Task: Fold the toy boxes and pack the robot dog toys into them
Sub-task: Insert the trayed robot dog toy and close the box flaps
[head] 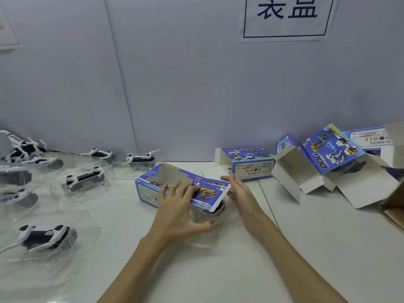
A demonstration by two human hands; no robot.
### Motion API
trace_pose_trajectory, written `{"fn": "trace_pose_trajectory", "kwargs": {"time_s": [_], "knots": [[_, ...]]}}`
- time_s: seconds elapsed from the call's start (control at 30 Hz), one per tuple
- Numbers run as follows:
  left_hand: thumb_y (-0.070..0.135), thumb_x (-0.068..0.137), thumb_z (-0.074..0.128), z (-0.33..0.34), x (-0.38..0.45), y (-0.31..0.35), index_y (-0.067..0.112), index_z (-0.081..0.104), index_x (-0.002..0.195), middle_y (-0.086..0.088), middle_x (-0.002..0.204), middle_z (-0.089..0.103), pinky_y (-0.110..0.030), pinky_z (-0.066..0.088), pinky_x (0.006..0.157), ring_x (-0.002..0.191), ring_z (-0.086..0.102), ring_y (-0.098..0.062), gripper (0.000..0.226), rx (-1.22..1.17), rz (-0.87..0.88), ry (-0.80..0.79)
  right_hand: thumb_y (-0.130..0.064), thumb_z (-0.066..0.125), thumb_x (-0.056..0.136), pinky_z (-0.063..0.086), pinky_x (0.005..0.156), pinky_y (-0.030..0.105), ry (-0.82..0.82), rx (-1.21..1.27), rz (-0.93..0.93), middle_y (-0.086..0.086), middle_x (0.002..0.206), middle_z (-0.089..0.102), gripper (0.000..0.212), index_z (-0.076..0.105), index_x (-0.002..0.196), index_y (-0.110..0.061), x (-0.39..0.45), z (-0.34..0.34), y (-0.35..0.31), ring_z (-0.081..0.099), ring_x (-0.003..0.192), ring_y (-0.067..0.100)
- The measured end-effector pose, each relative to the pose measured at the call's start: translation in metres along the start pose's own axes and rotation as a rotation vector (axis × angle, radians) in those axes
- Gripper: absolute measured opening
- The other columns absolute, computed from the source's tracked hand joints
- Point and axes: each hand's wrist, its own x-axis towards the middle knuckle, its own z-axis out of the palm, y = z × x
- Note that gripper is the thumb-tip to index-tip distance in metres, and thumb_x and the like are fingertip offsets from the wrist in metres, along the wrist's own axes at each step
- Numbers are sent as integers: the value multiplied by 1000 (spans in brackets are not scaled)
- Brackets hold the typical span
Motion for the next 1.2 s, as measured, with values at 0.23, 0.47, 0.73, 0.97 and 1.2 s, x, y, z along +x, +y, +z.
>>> {"fn": "trace_pose_trajectory", "kwargs": {"time_s": [0.23, 0.47, 0.73, 0.97, 1.2], "knots": [[76, 69, 56, -4, 4, -1, 29, 65, 125, 16, 134, 62, -49, 23, 120, 132, 52, -14, 74, -51, -25, 38, -34, 49, 109, 50, 103, 42, -21, -339, -131, 3, 114, 74, 26, 69, 110, -17, -5, -8, -3, 66, 115, 24], [96, 67, 44, -11, -5, 0, 40, 51, 146, 22, 157, 37, -48, 2, 126, 153, 22, -6, 96, -66, -22, -70, -24, 44, 109, 51, 86, 29, -48, -357, -84, -5, 115, 72, 20, 63, 113, -31, -10, -5, 1, 67, 112, 13], [76, 86, 29, -20, -2, 7, 48, 42, 150, 21, 161, 37, -51, -2, 127, 156, 21, -6, 71, -84, -9, -173, -9, 40, 109, 53, 71, 15, -37, -302, -62, -2, 110, 76, 34, 70, 114, -23, -16, -3, -3, 73, 97, 3], [23, 108, 42, -20, 9, -4, 7, 63, 107, -4, 67, 62, -28, 37, 47, 53, 51, -21, 26, -67, 111, 242, -3, 36, 105, 51, 70, 27, -31, -230, -10, -3, 105, 80, 41, 73, 116, -15, -22, -2, -10, 74, 101, 14], [39, 107, 33, -21, 10, 0, 15, 55, 93, -5, 72, 61, -39, 44, 58, 63, 52, -15, 35, -608, -375, 444, 2, 40, 103, 57, 86, 22, -3, -182, -218, -7, 105, 80, 40, 72, 115, -18, -28, 9, -13, 73, 107, 7]]}}
